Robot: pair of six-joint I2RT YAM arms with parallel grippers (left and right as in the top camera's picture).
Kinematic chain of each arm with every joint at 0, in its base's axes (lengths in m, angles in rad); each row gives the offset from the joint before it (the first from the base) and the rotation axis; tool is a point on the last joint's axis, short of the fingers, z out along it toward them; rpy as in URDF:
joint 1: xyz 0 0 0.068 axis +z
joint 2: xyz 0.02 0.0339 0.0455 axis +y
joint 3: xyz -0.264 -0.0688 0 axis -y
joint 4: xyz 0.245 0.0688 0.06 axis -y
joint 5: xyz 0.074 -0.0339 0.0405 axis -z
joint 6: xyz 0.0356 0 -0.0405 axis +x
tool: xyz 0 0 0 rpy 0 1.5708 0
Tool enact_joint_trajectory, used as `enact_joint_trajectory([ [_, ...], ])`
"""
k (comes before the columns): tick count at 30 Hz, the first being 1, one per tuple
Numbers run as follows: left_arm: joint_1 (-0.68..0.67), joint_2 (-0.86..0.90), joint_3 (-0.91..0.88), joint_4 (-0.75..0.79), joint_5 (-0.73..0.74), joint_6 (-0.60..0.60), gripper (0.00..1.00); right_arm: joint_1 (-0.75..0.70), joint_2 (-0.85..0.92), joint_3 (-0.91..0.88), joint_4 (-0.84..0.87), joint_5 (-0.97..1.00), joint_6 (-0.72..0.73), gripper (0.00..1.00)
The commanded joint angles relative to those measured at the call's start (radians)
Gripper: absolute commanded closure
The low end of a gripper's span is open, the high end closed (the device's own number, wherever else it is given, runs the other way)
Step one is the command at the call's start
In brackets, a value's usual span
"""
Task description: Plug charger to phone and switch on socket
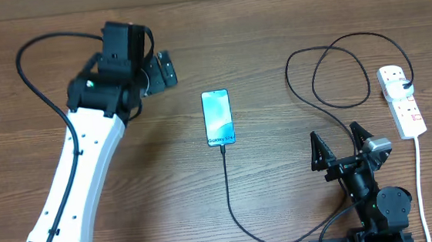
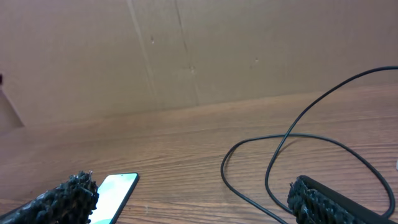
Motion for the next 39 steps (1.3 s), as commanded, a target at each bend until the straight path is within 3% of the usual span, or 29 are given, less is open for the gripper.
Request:
enact_joint_trajectory([
  [1, -0.005, -0.073, -0.1, 0.055, 0.009, 0.015, 0.0, 0.007, -0.012, -0.011, 0.003, 0.006, -0.008, 0.0],
  [17, -0.002, -0.22, -0.57, 0.512, 0.026, 0.015, 0.0, 0.007, -0.012, -0.011, 0.003, 0.006, -0.008, 0.0],
  [31, -0.001, -0.334, -0.969, 1.066, 0.064, 0.014, 0.0, 0.007, -0.012, -0.011, 0.003, 0.006, -0.008, 0.0],
  [39, 0.0, -0.403, -1.095, 1.2, 0.057, 0.014, 0.0, 0.007, -0.012, -0.011, 0.003, 0.006, -0.008, 0.0],
])
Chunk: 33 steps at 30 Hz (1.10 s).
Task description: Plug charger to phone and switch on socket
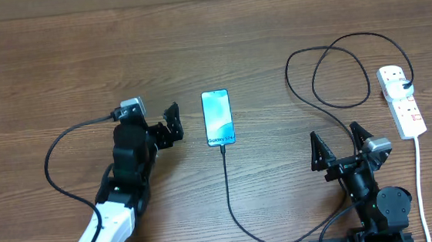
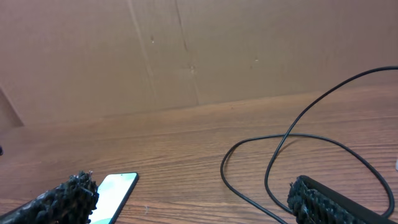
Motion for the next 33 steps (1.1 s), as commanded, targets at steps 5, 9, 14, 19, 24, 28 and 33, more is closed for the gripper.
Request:
enact_joint_trajectory([
  [5, 0.0, -0.076, -0.067, 0.032, -0.003, 0.014, 0.0, 0.007, -0.012, -0.011, 0.004, 0.006, -0.005, 0.0],
  [9, 0.0, -0.104, -0.102, 0.065, -0.003, 0.014, 0.0, 0.007, -0.012, -0.011, 0.004, 0.006, -0.005, 0.0],
  [14, 0.0, -0.126, -0.134, 0.078, -0.004, 0.014, 0.0, 0.007, -0.012, -0.011, 0.004, 0.006, -0.005, 0.0],
  [19, 0.0, -0.149, -0.175, 0.089, -0.003, 0.014, 0.0, 0.007, -0.012, -0.011, 0.004, 0.006, -0.005, 0.0],
  [24, 0.0, -0.181, -0.25, 0.154, -0.003, 0.013, 0.0, 0.007, -0.012, -0.011, 0.004, 0.006, -0.005, 0.0],
  [28, 0.0, -0.216, -0.346, 0.286, -0.003, 0.013, 0.0, 0.007, -0.012, -0.011, 0.004, 0.006, -0.005, 0.0],
  [33, 0.0, -0.275, -0.411, 0.312, -0.031, -0.005, 0.0, 0.007, -0.012, -0.011, 0.004, 0.006, -0.005, 0.0],
])
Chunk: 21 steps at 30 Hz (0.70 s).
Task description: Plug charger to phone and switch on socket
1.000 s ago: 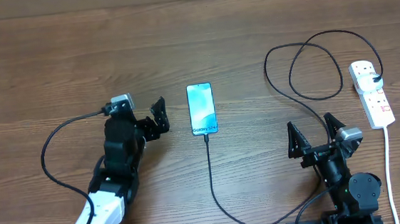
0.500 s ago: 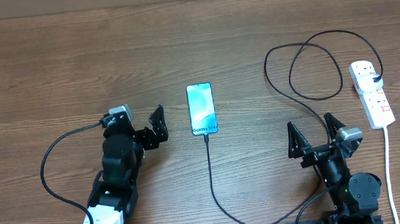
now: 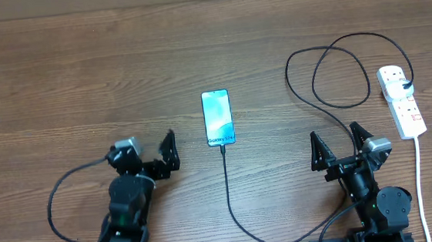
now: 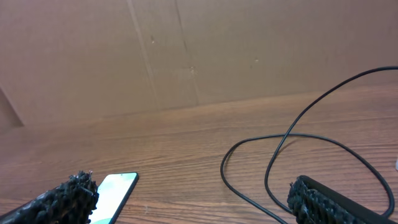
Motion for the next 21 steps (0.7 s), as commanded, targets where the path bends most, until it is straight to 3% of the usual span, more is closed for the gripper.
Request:
enact_joint_trajectory([
  [1, 0.0, -0.039, -0.018, -0.008, -0.027, -0.004, 0.01, 0.007, -0.012, -0.011, 0.005, 0.006, -0.005, 0.0],
  [11, 0.0, -0.136, -0.018, -0.13, -0.032, -0.004, 0.0, 0.007, -0.012, -0.011, 0.005, 0.006, -0.005, 0.0],
  [21, -0.001, -0.351, -0.018, -0.327, -0.082, -0.003, 0.0, 0.007, -0.012, -0.011, 0.005, 0.006, -0.005, 0.0],
])
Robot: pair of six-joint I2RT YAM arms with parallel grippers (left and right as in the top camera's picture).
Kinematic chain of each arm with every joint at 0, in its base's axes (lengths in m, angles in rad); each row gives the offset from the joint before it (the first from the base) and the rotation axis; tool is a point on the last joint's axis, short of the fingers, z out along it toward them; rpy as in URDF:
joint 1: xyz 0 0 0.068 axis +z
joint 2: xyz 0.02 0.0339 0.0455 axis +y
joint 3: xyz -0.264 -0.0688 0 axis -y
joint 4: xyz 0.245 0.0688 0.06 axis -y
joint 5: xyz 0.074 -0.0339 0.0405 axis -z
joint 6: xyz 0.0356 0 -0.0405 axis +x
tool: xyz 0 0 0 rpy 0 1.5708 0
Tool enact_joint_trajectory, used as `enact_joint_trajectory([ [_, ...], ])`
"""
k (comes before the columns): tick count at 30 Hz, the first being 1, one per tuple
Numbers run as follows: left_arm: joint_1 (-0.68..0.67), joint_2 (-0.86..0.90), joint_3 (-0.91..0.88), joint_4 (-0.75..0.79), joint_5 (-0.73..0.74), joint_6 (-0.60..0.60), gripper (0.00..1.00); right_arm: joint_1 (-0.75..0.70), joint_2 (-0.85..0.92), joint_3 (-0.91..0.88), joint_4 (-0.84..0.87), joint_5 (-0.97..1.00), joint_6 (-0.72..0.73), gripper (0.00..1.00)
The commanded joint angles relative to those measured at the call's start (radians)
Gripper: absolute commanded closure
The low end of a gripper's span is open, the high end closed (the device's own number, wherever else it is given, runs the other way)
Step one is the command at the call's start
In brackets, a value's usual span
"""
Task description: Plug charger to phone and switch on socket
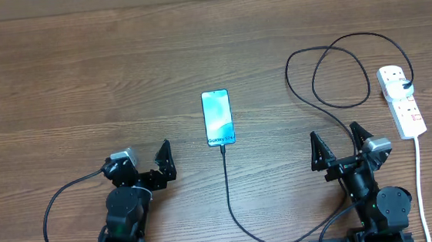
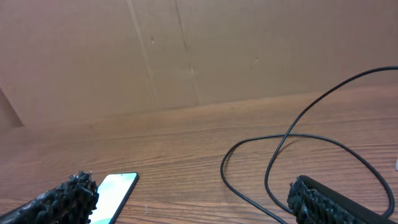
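Observation:
A phone (image 1: 217, 118) lies screen-up at the table's middle, its display lit, and it shows at the lower left of the right wrist view (image 2: 112, 194). A black charger cable (image 1: 228, 189) runs from the phone's near end, round the front and in loops (image 1: 328, 73) to the white socket strip (image 1: 401, 100) at the right edge. My left gripper (image 1: 143, 161) stands open at the front left, empty. My right gripper (image 1: 340, 140) stands open at the front right, empty, with cable loops (image 2: 280, 162) ahead of it.
A white lead (image 1: 421, 182) runs from the socket strip toward the front edge. A brown cardboard wall (image 2: 186, 56) closes the far side of the wooden table (image 1: 81, 70).
My left arm has drawn further back toward the front edge, its gripper now a little lower left of the phone. The right arm, phone and cable have not moved.
My left arm first reached far out, its gripper at the upper left of the phone. Then the gripper was beside the phone's left edge. After that it was nearer the front, and now it rests folded at the front left. The right gripper stayed still and open throughout.

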Motion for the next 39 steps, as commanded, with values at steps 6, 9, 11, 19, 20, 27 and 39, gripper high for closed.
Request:
enact_joint_trajectory([
  [6, 0.0, -0.226, -0.003, -0.233, -0.08, -0.002, 0.0, 0.007, -0.012, -0.011, 0.005, 0.006, -0.005, 0.0],
  [9, 0.0, -0.328, -0.003, -0.324, -0.085, -0.002, 0.0, 0.007, -0.012, -0.011, 0.005, 0.006, -0.005, 0.0],
  [11, 0.0, -0.377, -0.003, -0.36, -0.085, 0.002, 0.0, 0.007, -0.012, -0.011, 0.005, 0.006, -0.005, 0.0],
  [19, 0.0, -0.496, -0.003, -0.357, -0.079, 0.116, 0.0, 0.007, -0.012, -0.011, 0.005, 0.006, -0.005, 0.0],
  [20, 0.0, -0.509, -0.003, -0.358, -0.076, 0.127, 0.0, 0.007, -0.012, -0.011, 0.005, 0.006, -0.005, 0.0],
  [27, 0.001, -0.603, -0.003, -0.36, -0.059, 0.207, 0.0, 0.007, -0.012, -0.011, 0.005, 0.006, -0.005, 0.0],
  [39, 0.038, -0.603, -0.003, -0.366, -0.024, 0.208, 0.0, 0.007, -0.012, -0.011, 0.005, 0.006, -0.005, 0.0],
])
